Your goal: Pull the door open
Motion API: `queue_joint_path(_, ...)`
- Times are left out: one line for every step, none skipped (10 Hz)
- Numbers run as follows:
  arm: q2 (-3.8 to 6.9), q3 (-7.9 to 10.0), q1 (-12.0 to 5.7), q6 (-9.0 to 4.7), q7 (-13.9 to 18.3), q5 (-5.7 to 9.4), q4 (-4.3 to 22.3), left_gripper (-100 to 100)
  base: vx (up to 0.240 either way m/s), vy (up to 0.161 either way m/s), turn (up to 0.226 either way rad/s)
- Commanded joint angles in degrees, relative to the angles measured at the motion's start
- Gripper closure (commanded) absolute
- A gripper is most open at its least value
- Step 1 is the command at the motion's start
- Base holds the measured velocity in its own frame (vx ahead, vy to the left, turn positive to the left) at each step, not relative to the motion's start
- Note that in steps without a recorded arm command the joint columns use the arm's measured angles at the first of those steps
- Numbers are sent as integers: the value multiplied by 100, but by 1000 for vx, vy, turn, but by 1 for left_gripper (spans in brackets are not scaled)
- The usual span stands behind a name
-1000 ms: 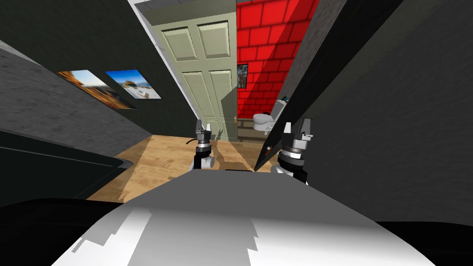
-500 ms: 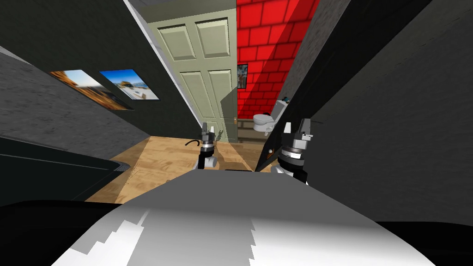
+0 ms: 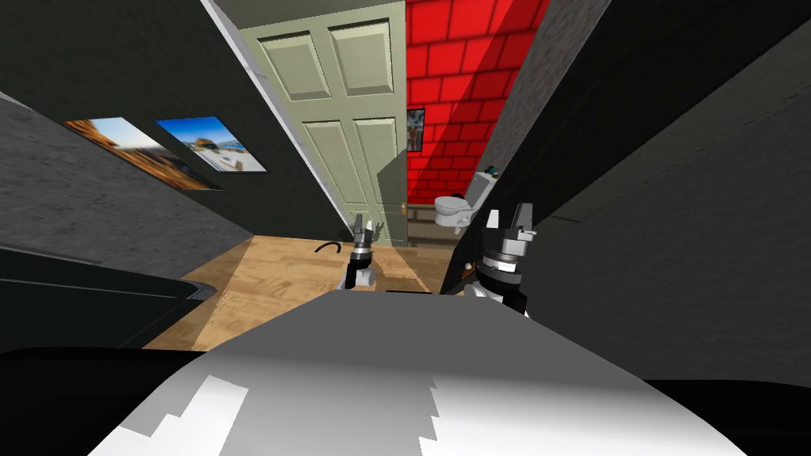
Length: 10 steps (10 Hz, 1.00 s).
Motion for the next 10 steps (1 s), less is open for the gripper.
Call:
queue_joint_path(4,-59,-98,-64,-59,80,286,-100,77,17,-14)
queue_joint_path(9,-91,-158,-91,-92,131,459,-100,83,19,-13)
queue_joint_path(13,-124,-219,-118,-124,182,628,-100,85,12,-17)
queue_joint_path(18,-157,-279,-145,-157,233,793,-100,93,7,-15)
queue_joint_path(18,-191,-341,-172,-190,286,970,-100,103,21,-15)
queue_joint_path(18,-224,-403,-200,-224,338,1122,-100,94,20,-16)
queue_joint_path(17,-258,-465,-227,-257,390,1303,-100,89,16,-14)
queue_joint_path(17,-291,-527,-255,-291,443,1496,-100,89,13,-15)
queue_joint_path(17,-325,-589,-282,-325,495,1670,-100,95,14,-17)
queue_joint_path(11,-359,-652,-310,-358,547,1823,-100,91,25,-12)
